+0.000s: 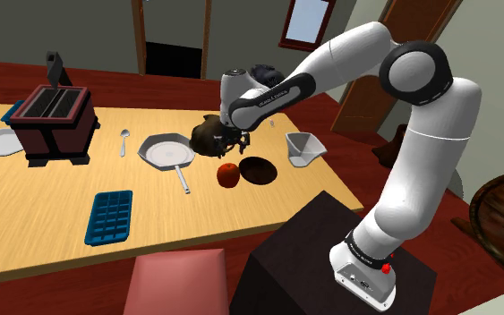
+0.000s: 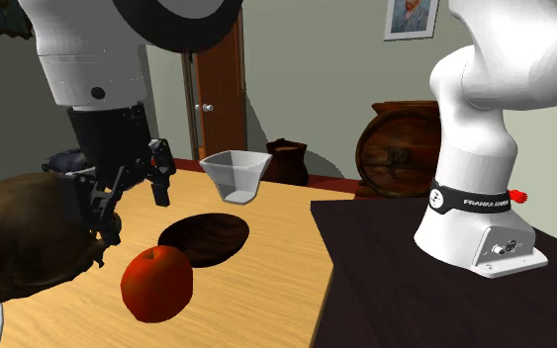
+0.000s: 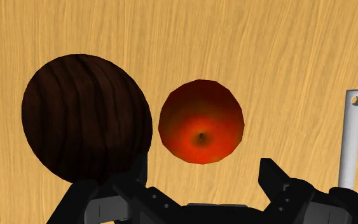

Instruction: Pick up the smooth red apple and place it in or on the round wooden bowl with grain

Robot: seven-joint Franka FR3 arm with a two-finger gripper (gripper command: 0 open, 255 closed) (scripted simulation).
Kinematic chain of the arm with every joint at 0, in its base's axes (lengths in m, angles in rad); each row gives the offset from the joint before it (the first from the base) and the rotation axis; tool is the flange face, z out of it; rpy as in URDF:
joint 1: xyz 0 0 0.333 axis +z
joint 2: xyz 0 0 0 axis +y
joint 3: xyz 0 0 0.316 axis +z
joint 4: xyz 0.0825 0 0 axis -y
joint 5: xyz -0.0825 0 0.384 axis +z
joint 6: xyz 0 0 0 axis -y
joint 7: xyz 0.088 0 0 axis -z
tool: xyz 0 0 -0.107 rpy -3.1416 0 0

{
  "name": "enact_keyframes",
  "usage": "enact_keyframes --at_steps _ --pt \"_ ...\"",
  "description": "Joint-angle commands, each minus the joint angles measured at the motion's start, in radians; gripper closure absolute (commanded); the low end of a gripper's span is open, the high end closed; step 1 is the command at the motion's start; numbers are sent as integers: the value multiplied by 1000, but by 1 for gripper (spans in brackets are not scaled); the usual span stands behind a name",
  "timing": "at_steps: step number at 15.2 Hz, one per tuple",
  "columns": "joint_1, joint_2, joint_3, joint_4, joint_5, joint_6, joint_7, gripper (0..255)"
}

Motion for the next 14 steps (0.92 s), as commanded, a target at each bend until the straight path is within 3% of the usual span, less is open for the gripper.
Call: enact_keyframes --at_steps 1,6,13,14 --pt "4 24 -5 3 -12 19 12 0" --pt "7 65 -17 -8 -34 69 26 0" --pt "7 65 -17 -8 -34 69 26 0" --pt "7 65 -17 -8 -34 69 26 255"
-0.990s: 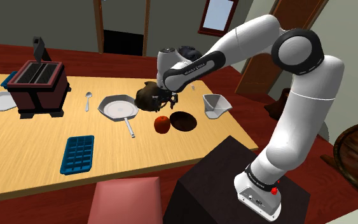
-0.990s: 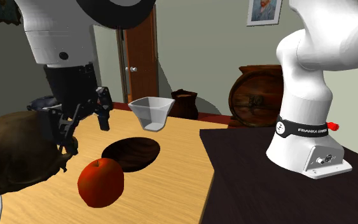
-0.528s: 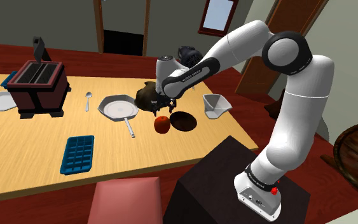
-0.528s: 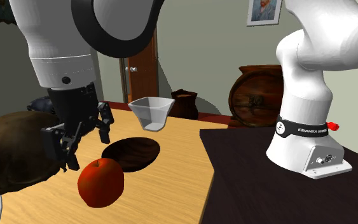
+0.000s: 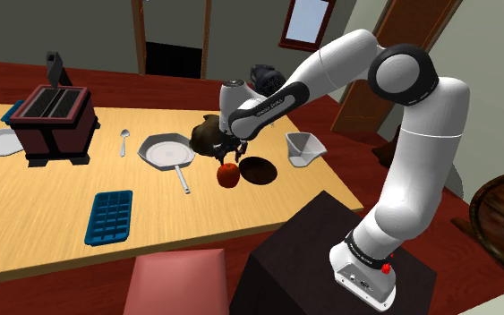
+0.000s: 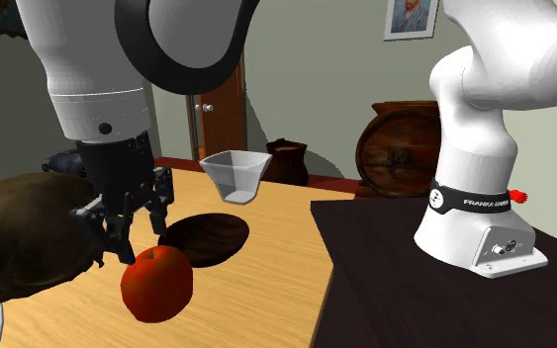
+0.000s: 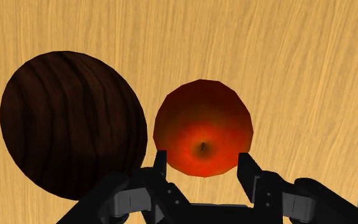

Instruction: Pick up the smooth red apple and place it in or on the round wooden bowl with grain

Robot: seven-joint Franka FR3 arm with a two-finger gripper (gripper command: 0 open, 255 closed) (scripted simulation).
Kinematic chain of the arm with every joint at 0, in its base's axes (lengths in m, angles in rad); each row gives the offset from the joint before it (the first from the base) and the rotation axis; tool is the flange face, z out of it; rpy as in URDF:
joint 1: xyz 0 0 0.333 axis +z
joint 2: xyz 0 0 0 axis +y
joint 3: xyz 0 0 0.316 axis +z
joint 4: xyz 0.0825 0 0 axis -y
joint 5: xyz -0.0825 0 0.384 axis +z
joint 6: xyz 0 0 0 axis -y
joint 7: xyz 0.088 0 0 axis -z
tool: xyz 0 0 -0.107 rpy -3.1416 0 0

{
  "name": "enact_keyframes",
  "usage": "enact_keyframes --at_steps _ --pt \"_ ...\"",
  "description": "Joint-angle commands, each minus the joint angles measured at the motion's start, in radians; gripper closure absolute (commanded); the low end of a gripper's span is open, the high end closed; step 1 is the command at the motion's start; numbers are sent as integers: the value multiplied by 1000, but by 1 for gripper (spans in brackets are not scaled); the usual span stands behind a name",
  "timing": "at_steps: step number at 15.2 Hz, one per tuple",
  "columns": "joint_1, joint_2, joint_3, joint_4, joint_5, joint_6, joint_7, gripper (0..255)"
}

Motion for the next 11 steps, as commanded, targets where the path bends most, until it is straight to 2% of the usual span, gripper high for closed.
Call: enact_keyframes --at_steps 1,11 --pt "0 0 0 0 0 0 0 255" --pt "-3 -20 5 2 10 -20 -8 255"
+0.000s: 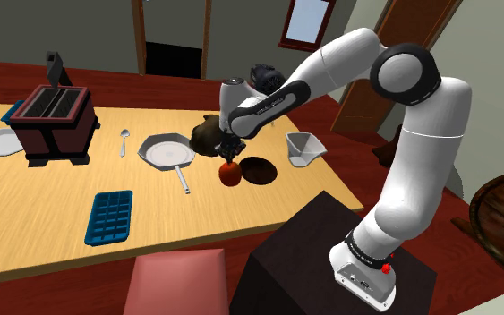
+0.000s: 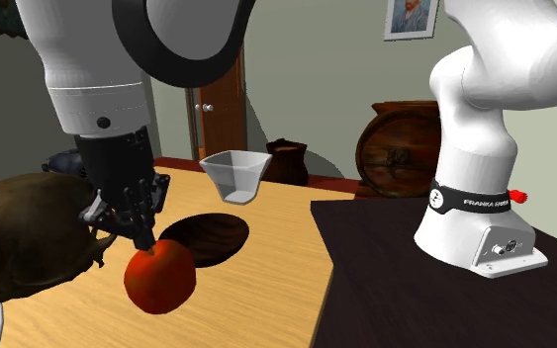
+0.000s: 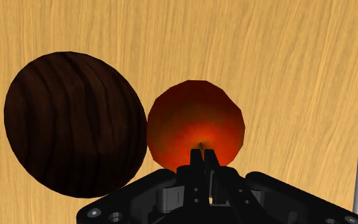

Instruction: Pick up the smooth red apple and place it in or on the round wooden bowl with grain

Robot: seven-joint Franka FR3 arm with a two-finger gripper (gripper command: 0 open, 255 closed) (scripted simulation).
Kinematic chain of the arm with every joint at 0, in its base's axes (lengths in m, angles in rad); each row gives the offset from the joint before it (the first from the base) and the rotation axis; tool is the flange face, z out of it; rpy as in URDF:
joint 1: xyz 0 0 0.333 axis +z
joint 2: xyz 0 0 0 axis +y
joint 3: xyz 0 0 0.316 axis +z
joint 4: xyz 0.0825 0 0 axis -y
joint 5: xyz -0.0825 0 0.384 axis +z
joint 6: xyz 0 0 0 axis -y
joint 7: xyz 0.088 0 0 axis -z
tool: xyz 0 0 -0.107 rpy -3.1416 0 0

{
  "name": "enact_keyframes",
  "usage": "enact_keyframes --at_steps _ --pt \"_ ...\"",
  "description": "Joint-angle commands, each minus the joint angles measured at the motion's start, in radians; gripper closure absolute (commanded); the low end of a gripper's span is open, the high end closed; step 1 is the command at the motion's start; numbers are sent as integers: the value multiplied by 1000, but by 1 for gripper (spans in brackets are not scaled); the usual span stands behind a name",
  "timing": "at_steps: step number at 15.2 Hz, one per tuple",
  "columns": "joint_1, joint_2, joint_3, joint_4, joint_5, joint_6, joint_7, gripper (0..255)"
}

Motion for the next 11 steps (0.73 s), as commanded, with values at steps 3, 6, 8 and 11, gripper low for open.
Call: enact_keyframes --at_steps 3,6,8,11 --pt "-6 -36 8 6 19 -40 -17 255" --pt "-10 -63 14 14 33 -73 -29 255" --pt "-12 -80 17 20 42 -95 -37 255" --pt "-15 -105 21 30 55 -128 -49 255"
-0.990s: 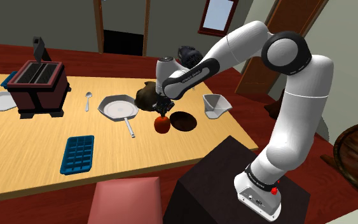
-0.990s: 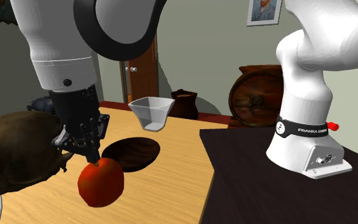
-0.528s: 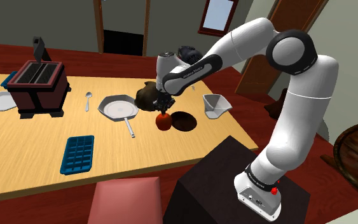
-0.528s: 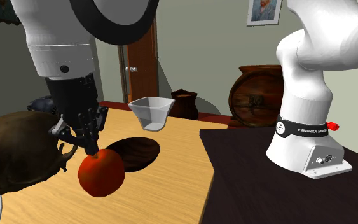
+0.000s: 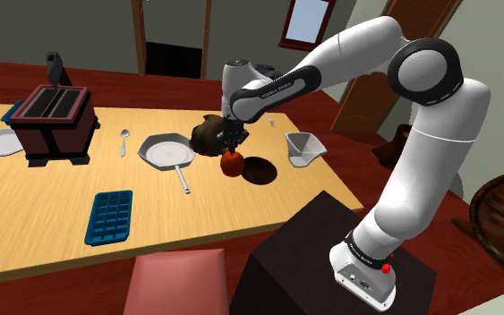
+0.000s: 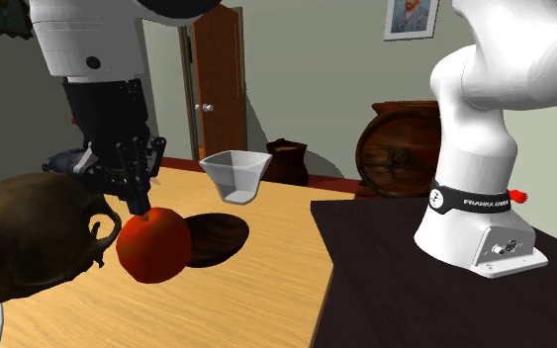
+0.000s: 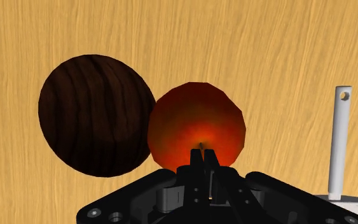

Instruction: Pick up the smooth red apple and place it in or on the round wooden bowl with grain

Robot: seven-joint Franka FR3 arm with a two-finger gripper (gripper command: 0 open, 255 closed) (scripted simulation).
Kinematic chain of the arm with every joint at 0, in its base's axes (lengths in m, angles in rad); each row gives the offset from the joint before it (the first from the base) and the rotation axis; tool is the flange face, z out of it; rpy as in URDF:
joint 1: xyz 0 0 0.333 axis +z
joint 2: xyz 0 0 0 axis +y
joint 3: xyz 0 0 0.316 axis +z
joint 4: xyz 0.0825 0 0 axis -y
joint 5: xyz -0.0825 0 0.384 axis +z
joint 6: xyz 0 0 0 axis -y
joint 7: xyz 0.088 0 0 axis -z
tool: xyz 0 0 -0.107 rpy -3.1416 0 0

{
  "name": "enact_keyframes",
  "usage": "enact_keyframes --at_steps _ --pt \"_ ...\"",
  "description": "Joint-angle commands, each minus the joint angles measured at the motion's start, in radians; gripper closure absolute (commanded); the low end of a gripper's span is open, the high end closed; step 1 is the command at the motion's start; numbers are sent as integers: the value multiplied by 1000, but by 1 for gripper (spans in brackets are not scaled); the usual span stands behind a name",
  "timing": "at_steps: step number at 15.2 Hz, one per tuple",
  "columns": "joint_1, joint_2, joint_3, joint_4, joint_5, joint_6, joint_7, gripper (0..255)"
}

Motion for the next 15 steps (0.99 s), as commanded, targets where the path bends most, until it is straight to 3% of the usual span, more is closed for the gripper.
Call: enact_keyframes --at_steps 1,11,15 --pt "-1 -12 2 14 8 -26 -8 255" --pt "-6 -76 11 60 41 -130 -38 255" --pt "-58 -160 -19 14 69 -154 -135 255"
